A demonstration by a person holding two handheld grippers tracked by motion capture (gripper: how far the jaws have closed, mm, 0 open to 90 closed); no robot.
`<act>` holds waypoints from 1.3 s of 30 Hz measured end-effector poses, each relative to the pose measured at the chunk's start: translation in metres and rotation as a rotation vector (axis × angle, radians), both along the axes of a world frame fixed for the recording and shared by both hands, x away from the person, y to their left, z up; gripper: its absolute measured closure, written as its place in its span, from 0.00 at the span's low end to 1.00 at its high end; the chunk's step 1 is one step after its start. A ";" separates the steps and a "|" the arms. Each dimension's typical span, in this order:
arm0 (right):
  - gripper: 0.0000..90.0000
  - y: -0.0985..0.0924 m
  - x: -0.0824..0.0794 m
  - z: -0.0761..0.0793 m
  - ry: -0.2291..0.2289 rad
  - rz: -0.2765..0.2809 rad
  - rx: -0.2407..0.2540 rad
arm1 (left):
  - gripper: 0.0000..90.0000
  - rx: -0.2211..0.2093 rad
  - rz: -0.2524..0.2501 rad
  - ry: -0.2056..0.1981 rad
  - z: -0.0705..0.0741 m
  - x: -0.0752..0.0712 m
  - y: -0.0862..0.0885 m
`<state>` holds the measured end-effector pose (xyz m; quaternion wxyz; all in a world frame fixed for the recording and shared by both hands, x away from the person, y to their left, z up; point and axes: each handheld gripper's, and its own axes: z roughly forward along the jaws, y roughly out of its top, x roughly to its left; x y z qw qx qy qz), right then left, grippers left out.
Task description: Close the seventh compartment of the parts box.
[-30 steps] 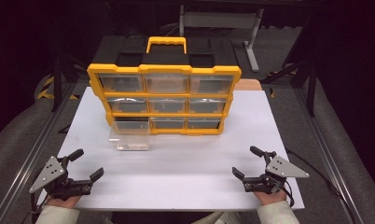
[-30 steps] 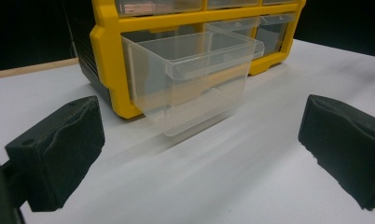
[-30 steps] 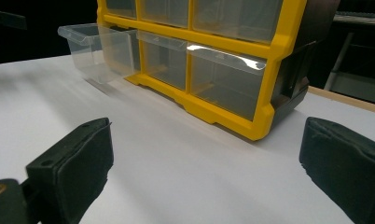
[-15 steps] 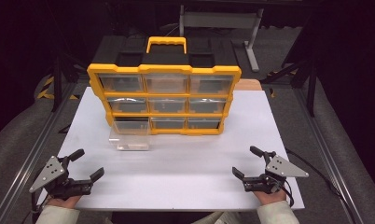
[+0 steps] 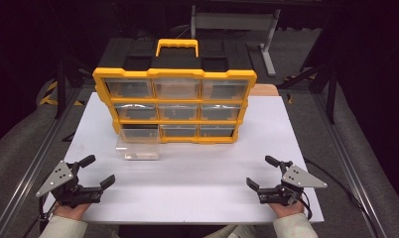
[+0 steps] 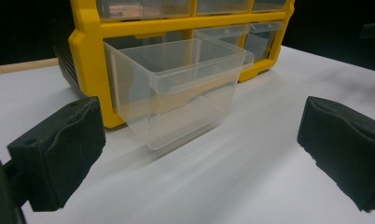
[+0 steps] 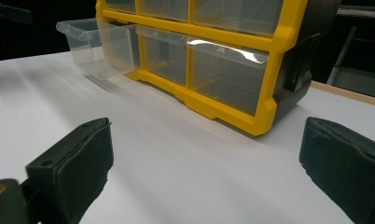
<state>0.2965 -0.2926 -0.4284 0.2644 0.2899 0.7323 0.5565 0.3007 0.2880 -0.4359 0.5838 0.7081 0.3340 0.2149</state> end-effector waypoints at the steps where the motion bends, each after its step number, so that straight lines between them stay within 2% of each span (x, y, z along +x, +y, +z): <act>1: 0.04 0.000 0.000 0.000 0.001 0.000 -0.001 | 0.02 -0.003 -0.002 -0.002 0.002 0.002 -0.001; 5: 0.04 0.001 0.000 -0.001 0.004 0.001 -0.004 | 0.02 -0.016 -0.007 -0.010 0.006 0.005 -0.004; 12: 0.04 0.001 0.001 -0.001 0.004 -0.002 -0.008 | 0.04 -0.002 -0.039 -0.027 0.013 0.014 -0.013; 15: 0.04 0.001 0.001 -0.001 0.003 -0.003 -0.009 | 0.09 -0.009 -0.083 -0.034 0.014 0.017 -0.014; 17: 0.04 0.001 0.000 -0.002 0.008 -0.002 -0.008 | 0.28 -0.032 -0.129 -0.035 0.014 0.017 -0.014; 18: 0.04 0.001 0.000 -0.002 0.008 -0.004 -0.010 | 0.46 -0.031 -0.143 -0.033 0.014 0.017 -0.014; 19: 0.04 0.001 0.000 -0.002 0.008 -0.004 -0.010 | 0.57 -0.028 -0.162 -0.036 0.015 0.018 -0.014; 20: 0.04 0.001 0.000 -0.002 0.008 -0.004 -0.010 | 0.57 -0.026 -0.176 -0.034 0.015 0.018 -0.013; 22: 0.04 0.001 0.000 -0.002 0.008 -0.004 -0.010 | 0.76 -0.003 -0.208 -0.019 0.017 0.020 -0.013; 23: 0.04 0.001 0.000 -0.002 0.008 -0.004 -0.010 | 0.83 -0.008 -0.212 -0.019 0.017 0.019 -0.014; 26: 0.04 0.001 0.000 -0.002 0.006 -0.001 -0.013 | 0.97 -0.016 -0.246 -0.016 0.018 0.022 -0.013; 30: 0.04 0.001 0.000 -0.002 0.007 -0.001 -0.015 | 0.99 -0.034 -0.281 0.003 0.019 0.026 -0.013; 34: 0.04 0.001 0.000 -0.002 0.011 -0.002 -0.015 | 0.99 -0.020 -0.307 0.024 0.021 0.031 -0.015; 39: 0.04 0.001 0.000 -0.002 0.012 -0.002 -0.017 | 0.99 0.004 -0.314 0.090 0.019 0.041 -0.020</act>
